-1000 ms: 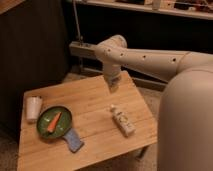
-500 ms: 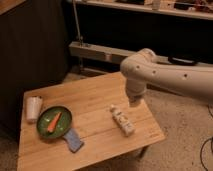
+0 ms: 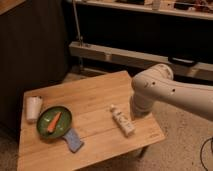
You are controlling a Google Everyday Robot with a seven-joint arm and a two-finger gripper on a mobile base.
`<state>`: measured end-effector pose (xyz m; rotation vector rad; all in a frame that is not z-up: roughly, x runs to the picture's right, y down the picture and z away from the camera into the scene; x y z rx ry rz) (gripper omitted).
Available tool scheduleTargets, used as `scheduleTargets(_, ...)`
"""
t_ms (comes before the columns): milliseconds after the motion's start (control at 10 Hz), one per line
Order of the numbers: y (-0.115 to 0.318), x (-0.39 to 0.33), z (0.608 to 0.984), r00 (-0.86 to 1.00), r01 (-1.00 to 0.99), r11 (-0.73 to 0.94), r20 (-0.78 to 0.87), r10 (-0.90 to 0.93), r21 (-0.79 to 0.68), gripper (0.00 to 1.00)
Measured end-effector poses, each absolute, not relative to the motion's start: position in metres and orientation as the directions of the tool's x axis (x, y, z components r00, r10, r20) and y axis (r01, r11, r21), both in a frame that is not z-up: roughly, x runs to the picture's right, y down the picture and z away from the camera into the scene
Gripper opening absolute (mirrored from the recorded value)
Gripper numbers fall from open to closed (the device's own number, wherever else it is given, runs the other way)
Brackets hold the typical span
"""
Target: Move the arm in a circular motion
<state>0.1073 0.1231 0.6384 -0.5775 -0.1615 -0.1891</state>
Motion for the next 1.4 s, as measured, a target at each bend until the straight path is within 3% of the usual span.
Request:
scheduleTargets(900,0.106,-0.133,0.628,0.768,0.565,0.722,0.575,-0.283,-0.398,0.0)
scheduleTargets(1400,0.077,-0.245,0.658,0.642,0.68,0.678,0.674,-0.367,-0.279,0.0)
